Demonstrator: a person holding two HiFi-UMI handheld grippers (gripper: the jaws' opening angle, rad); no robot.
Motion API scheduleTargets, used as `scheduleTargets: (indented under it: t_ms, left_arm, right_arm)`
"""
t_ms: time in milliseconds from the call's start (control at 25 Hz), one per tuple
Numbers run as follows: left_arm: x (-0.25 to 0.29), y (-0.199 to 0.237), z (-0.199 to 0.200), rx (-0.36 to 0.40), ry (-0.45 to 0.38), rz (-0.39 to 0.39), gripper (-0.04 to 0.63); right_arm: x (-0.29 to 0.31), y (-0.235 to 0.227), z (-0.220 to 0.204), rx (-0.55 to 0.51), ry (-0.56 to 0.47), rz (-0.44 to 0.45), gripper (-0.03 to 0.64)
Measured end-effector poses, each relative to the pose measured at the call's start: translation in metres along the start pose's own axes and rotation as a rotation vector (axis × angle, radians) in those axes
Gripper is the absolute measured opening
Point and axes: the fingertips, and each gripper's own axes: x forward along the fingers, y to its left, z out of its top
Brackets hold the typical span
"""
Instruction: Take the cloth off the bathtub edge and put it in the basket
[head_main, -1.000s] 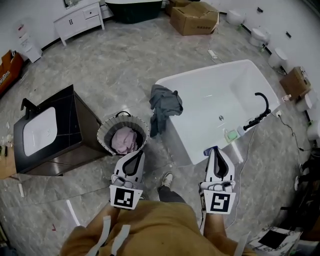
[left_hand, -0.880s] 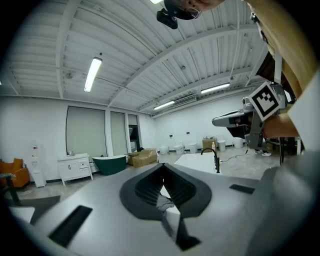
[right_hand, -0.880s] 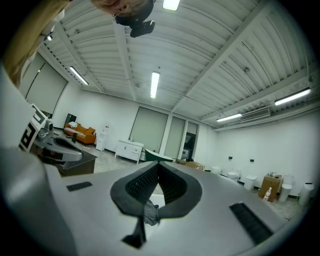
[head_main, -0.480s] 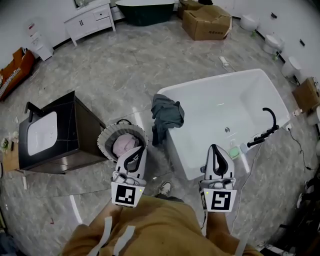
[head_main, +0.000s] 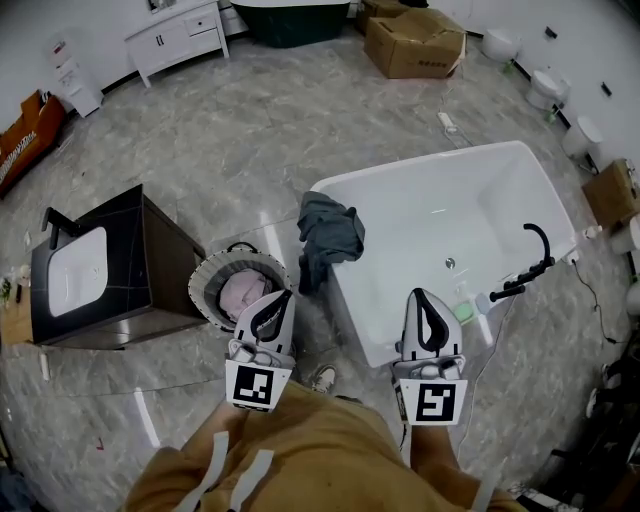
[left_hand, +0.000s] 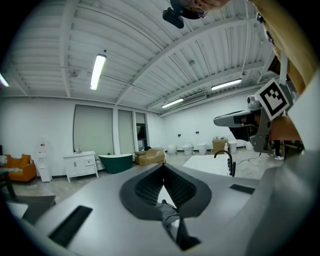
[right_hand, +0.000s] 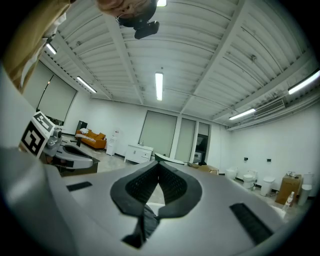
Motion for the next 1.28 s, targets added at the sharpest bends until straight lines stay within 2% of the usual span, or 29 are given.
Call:
scheduleTargets:
  t_ms: [320, 640, 800, 920, 1120, 1280]
  left_arm:
    - [0.036, 0.027, 0.002, 0.007, -0.025, -0.081, 0.006]
    - [0.086, 0.040, -0.025, 0.007, 0.011, -0.128, 0.006]
    - [0.111, 0.040, -0.054, -0.024, 0.045, -0.165, 0.006]
    - [0.131, 0.042, -0.086, -0.058, 0.102, -0.169, 0.008]
    - [0.169, 0.045, -0.136, 0.024, 0.136, -0.177, 0.008]
    - [0.194, 0.050, -0.177, 0.030, 0.184, -0.182, 0.008]
  right_arm:
    - [0.034, 0.002, 0.014, -0.039, 0.022, -0.065, 0.005]
    - [0.071, 0.009, -0.006, -0.051, 0.046, -0.081, 0.005]
    - [0.091, 0.020, -0.027, -0.053, 0.076, -0.070, 0.005]
    - [0.104, 0.030, -0.052, -0.050, 0.125, -0.052, 0.005]
    - [0.124, 0.039, -0.094, -0.049, 0.166, -0.050, 0.006]
    - [0.145, 0.043, -0.134, -0.048, 0.200, -0.045, 0.006]
